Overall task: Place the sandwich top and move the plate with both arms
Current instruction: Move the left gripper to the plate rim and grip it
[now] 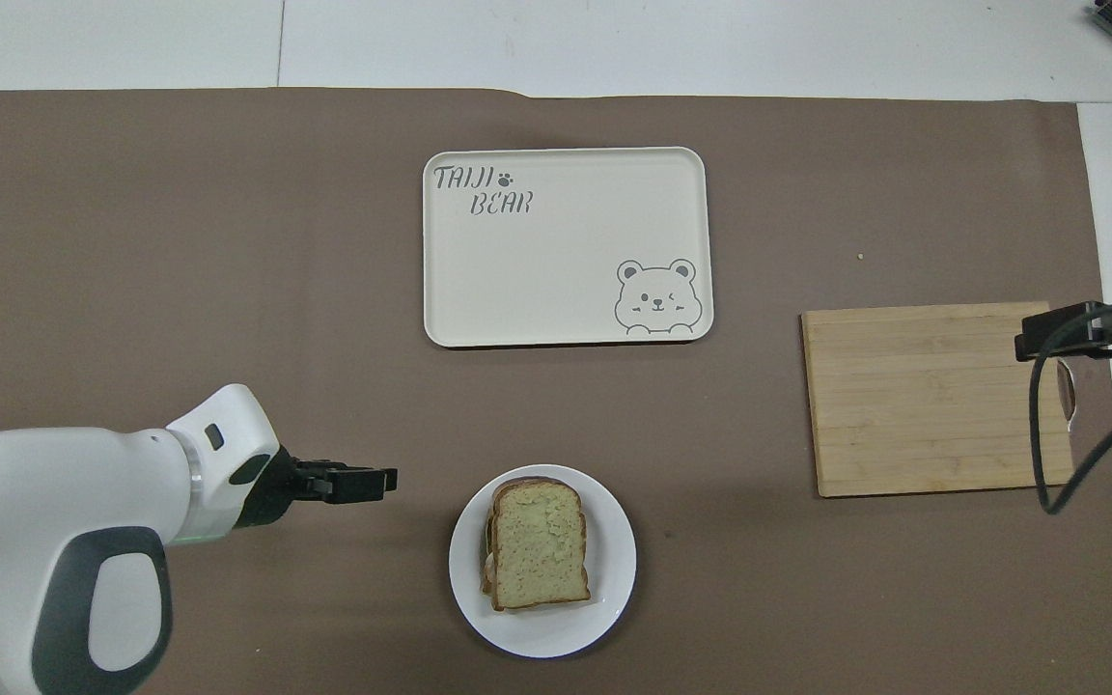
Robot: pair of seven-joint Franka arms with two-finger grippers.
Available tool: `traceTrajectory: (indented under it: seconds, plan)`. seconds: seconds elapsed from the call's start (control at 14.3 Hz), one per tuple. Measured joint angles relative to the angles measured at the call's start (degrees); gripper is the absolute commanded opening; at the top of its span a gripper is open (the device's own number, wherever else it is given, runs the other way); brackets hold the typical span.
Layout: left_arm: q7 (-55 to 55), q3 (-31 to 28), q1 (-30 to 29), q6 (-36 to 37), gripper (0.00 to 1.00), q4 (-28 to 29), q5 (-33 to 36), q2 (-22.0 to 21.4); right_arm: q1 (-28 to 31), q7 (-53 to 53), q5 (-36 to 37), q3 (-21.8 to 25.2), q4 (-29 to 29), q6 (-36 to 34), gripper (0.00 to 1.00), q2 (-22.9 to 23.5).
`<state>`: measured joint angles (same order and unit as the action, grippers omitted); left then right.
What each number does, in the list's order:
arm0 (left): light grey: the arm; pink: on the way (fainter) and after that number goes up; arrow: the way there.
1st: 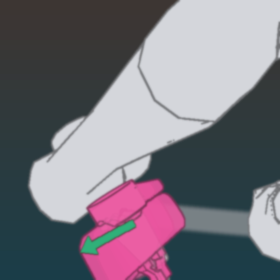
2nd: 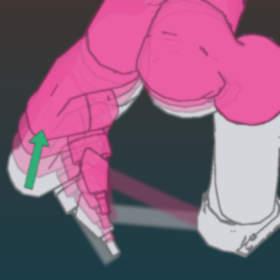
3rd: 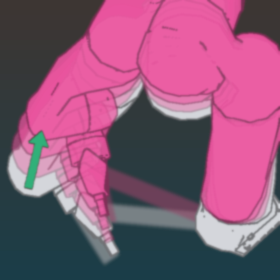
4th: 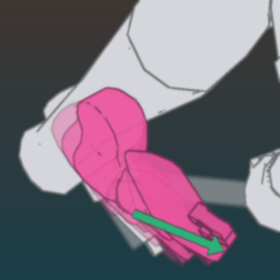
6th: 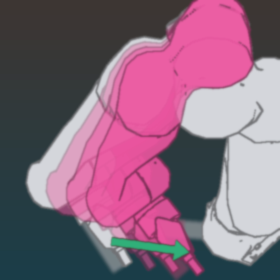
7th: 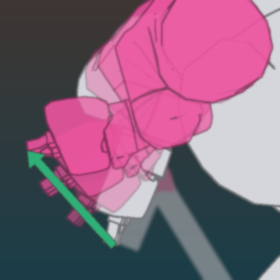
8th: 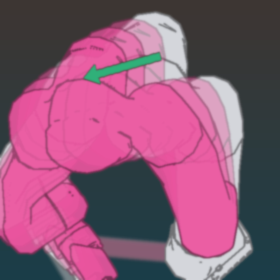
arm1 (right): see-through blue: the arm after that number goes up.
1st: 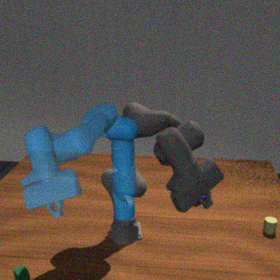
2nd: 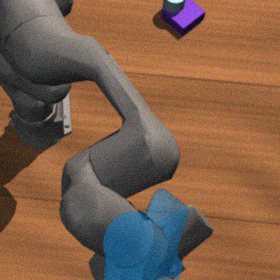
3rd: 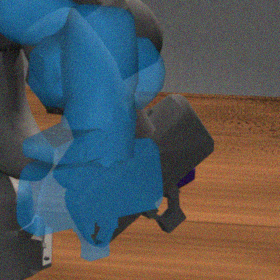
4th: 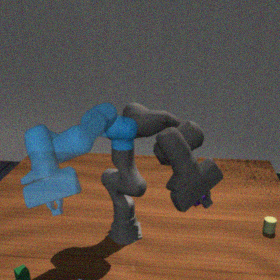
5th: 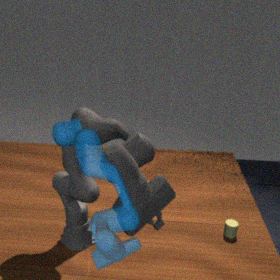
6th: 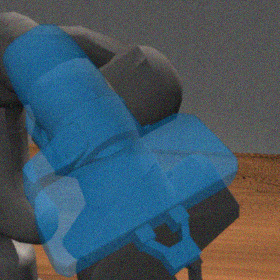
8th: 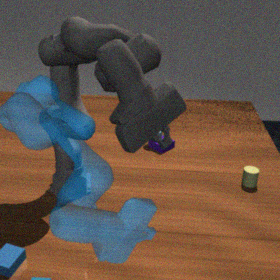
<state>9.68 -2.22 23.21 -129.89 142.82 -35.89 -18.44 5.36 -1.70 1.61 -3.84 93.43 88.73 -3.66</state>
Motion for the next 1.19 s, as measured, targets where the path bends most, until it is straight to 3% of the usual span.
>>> traceTrajectory:
  seconds: [0.21,0.42,0.84,1.05,1.19]
  plan:
    - [4.93,0.04,5.36,-7.74,0.8,6.99,-8.97,0.32,0.0,0.0,0.0,0.0,0.0,0.0,1.0,0.0]
    - [7.97,0.0,6.8,-8.84,0.66,10.14,-13.35,0.5,0.0,0.0,0.0,0.0,0.0,0.0,1.0,0.0]
    - [12.67,-0.09,10.83,-12.45,0.58,10.86,-21.88,5.79,0.0,0.0,0.0,0.0,0.0,0.0,1.0,0.01]
    - [12.77,-0.06,13.78,-15.04,0.46,10.85,-24.2,7.95,0.0,0.0,0.0,0.0,0.0,0.0,1.0,0.01]
    - [12.78,-0.07,15.06,-16.52,0.29,10.85,-25.8,8.51,0.0,0.0,0.0,0.0,0.0,0.0,1.0,0.01]
